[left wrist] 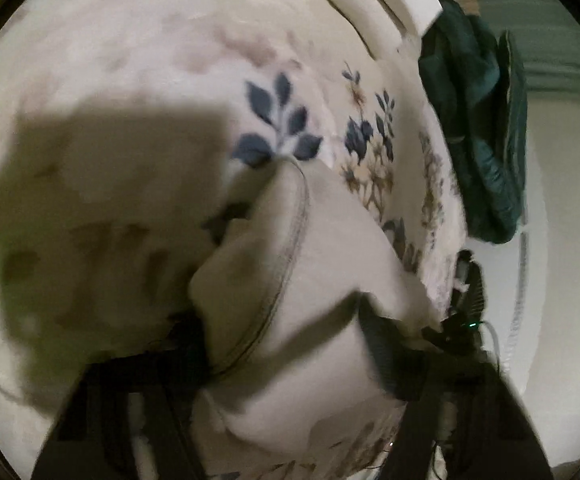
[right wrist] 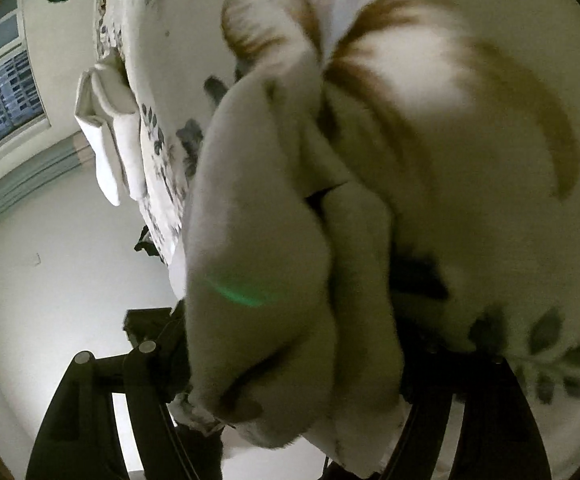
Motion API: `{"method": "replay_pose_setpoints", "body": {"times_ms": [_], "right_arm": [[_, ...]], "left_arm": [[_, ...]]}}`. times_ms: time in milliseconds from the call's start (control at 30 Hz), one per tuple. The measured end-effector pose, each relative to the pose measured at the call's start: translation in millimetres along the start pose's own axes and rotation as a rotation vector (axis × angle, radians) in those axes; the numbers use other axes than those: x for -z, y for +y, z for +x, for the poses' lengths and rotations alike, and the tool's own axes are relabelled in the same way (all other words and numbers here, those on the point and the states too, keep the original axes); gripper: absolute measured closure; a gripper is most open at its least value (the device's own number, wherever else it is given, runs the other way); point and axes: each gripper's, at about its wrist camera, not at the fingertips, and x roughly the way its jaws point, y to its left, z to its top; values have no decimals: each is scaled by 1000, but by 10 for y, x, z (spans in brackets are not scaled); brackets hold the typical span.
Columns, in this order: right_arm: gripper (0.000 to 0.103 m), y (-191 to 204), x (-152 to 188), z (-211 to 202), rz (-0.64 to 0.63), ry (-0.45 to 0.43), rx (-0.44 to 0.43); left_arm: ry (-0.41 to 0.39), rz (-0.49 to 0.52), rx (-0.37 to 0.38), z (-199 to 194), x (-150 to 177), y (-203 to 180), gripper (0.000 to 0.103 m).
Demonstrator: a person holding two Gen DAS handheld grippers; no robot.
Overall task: Fold small clothes
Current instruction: 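Lift the folded shirt with both tools and carry it onto the white towels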
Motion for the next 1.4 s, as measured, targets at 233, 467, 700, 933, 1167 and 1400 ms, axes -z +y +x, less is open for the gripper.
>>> {"method": "replay_pose_setpoints", "body": {"times_ms": [233, 467, 700, 933, 1167, 1400], "right_arm": [[85, 139, 81, -1, -30, -44, 59], [87, 800, 222, -115, -110, -65, 102], [87, 2235, 5, -38, -267, -99, 87], [87, 3727, -747, 447, -416, -174, 25], [87, 4439, -1736, 1134, -451, -232, 63], [67, 4453, -2051, 1368, -452, -254, 266]], "left_arm": [[-27, 38, -92, -79, 39, -169, 88], [-56, 99, -109, -449, -28, -535, 89], [-181, 115, -62, -1122, -828, -794, 89], [-314, 187, -76, -1642, -2251, -949, 88], [-352, 250, -199, -1461, -3565, -812, 87], [-275, 275, -375, -1077, -3921, -686, 82]]}}
